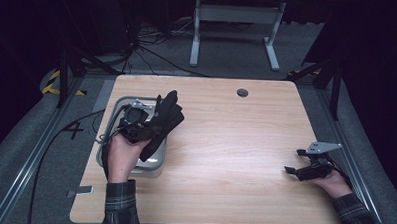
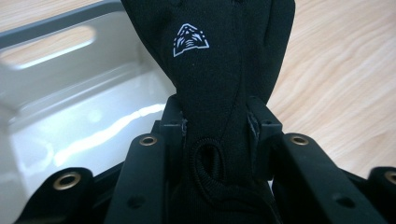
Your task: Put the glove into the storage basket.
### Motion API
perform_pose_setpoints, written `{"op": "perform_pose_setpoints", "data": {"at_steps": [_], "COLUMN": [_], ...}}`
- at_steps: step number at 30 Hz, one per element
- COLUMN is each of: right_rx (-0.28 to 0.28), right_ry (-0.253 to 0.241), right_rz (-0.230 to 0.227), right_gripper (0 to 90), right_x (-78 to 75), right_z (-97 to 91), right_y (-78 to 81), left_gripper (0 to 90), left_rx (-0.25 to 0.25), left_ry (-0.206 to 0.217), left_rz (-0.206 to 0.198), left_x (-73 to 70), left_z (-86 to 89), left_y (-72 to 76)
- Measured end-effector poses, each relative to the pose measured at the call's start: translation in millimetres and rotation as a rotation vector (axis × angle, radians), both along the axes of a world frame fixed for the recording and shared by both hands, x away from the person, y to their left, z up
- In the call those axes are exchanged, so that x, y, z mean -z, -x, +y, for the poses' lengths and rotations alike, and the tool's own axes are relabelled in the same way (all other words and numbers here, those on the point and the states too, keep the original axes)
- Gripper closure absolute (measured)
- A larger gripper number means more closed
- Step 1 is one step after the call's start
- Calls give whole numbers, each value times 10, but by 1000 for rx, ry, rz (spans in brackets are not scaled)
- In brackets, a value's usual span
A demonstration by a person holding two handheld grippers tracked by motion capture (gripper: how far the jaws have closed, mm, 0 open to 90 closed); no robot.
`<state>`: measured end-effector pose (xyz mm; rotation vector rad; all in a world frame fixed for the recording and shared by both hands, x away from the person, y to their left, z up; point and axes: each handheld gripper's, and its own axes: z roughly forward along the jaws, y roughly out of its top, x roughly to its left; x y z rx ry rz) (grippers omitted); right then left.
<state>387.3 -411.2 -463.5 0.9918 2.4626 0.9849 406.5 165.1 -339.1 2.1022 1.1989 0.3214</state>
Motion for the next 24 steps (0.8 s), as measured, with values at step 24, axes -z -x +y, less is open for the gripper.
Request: {"op": "perform_pose_setpoints", "data": {"at_steps": [24], "right_rx": [-2], "right_ry": [0], "right_rz": [0], "right_gripper": [84], "right_x": [1], "right_z": [2], "right_y": [0], "left_gripper": [659], "left_rx": [-82], "left_ry": [-65], "left_rz": [34], "left_x": [429], "left_z": [404], "left_y": [-190]}}
